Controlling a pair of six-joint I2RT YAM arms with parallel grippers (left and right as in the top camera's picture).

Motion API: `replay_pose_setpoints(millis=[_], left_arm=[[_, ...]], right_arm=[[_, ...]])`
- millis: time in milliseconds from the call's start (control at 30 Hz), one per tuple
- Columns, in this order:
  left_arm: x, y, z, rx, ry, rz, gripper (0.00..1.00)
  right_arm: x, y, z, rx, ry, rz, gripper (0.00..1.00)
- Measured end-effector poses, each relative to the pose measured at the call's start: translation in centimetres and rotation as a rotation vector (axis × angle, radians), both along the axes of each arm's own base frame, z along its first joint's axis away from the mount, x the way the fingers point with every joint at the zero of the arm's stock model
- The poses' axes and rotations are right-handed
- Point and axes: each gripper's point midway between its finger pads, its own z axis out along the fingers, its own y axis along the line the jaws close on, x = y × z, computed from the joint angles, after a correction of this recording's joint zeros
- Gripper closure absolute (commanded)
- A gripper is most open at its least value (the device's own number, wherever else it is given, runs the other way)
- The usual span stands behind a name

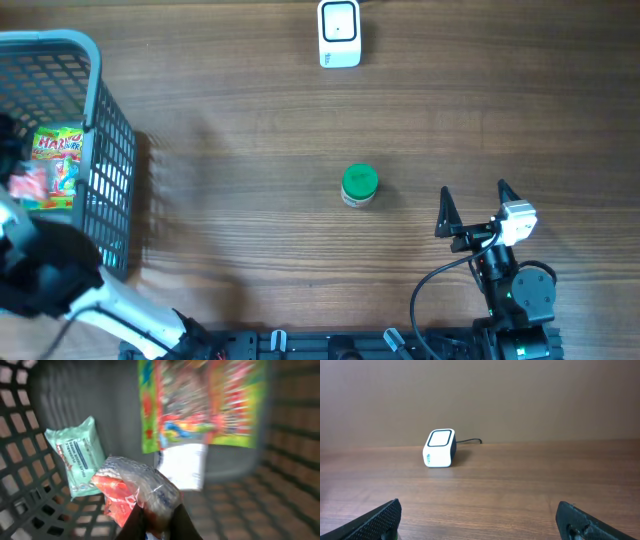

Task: Scan the item barcode
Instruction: 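Pick the small red-white box from the basket with left gripper, set beside jar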

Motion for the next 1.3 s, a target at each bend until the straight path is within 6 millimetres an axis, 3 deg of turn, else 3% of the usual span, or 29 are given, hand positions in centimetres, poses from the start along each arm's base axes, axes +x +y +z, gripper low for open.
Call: replay_pose_setpoints(millis=[67,167,200,233,300,367,400,433,500,600,633,667,733,767,800,833,867,900,967,1033,1067,1100,1167,1200,1233,1300], left_arm=[[-0.2,-1.7,6.6,0.079,-0.202,-0.017,0.96],[-1.9,-7.9,14.4,0.135,-0.452,-0.12,0.96],[-2.0,-10.7,16.3,0.147,-0.515,-0.206,0.96],[-1.9,-14.8,17.9,0.144,-0.576,-0.365,0.96],[-1.3,-19.8,18.2,0.118,-0.597,-0.573,0.96],[-0.5,-24.8,16.0,0.056,-0.534,-0.759,0.96],[-0.4,-27.1,13.0,0.017,-0.428,-0.83,0.96],[-0.1,-28.0,11.5,0.005,-0.385,-0.852,0.96],[1.4,-30.9,5.4,-0.008,-0.262,-0.907,0.96],[3.7,-35.0,-4.2,-0.017,-0.232,-0.921,0.96],[2.9,-35.4,-6.1,-0.029,-0.181,-0.927,0.96],[3.6,-36.9,-8.7,-0.028,-0.219,-0.94,0.96],[2.6,-39.4,-13.1,-0.042,-0.182,-0.991,0.96],[2.1,-40.3,-14.4,-0.047,-0.155,-1.014,0.94],[2.0,-41.5,-15.5,-0.05,-0.155,-1.042,0.87],[2.1,-42.9,-16.5,-0.054,-0.156,-1.07,0.62],[1.8,-43.5,-17.3,-0.053,-0.139,-1.087,0.06],[1.6,-43.6,-17.7,-0.05,-0.125,-1.093,0.0],[0.5,-42.5,-17.4,-0.021,-0.049,-1.088,0.0],[0.0,-40.7,-14.2,0.055,0.035,-1.078,0.0],[1.5,-40.2,-9.6,0.131,-0.007,-1.07,0.0],[2.8,-40.3,-6.5,0.167,-0.085,-1.064,0.0],[4.6,-38.7,2.9,0.282,-0.24,-1.023,0.0],[4.9,-36.1,9.7,0.368,-0.376,-0.948,0.0],[4.5,-33.9,13.4,0.421,-0.447,-0.884,0.0],[3.0,-27.9,18.4,0.513,-0.527,-0.712,0.0]], right_arm=[[0.0,0.0,0.0,0.0,0.0,0.0,0.0],[0.0,0.0,0.0,0.0,0.0,0.0,0.0],[0.0,0.0,0.0,0.0,0.0,0.0,0.0],[0.0,0.0,0.0,0.0,0.0,0.0,0.0],[0.0,0.0,0.0,0.0,0.0,0.0,0.0],[0.0,0.0,0.0,0.0,0.0,0.0,0.0],[0.0,0.0,0.0,0.0,0.0,0.0,0.0],[0.0,0.0,0.0,0.0,-0.001,0.0,0.0],[0.0,0.0,0.0,0.0,0.001,0.0,0.0],[0.0,0.0,0.0,0.0,0.0,0.0,0.0],[0.0,0.0,0.0,0.0,0.0,0.0,0.0],[0.0,0.0,0.0,0.0,0.0,0.0,0.0],[0.0,0.0,0.0,0.0,0.0,0.0,0.0],[0.0,0.0,0.0,0.0,0.0,0.0,0.0],[0.0,0.0,0.0,0.0,0.0,0.0,0.0],[0.0,0.0,0.0,0.0,0.0,0.0,0.0],[0.0,0.0,0.0,0.0,0.0,0.0,0.0],[0.0,0.0,0.0,0.0,0.0,0.0,0.01],[0.0,0.0,0.0,0.0,0.0,0.0,0.0],[0.0,0.0,0.0,0.0,0.001,0.0,0.0],[0.0,0.0,0.0,0.0,0.0,0.0,0.0],[0.0,0.0,0.0,0.0,-0.001,0.0,0.0],[0.0,0.0,0.0,0.0,-0.001,0.0,0.0],[0.0,0.0,0.0,0.0,-0.001,0.0,0.0],[0.0,0.0,0.0,0.0,-0.001,0.0,0.0],[0.0,0.0,0.0,0.0,-0.002,0.0,0.0]])
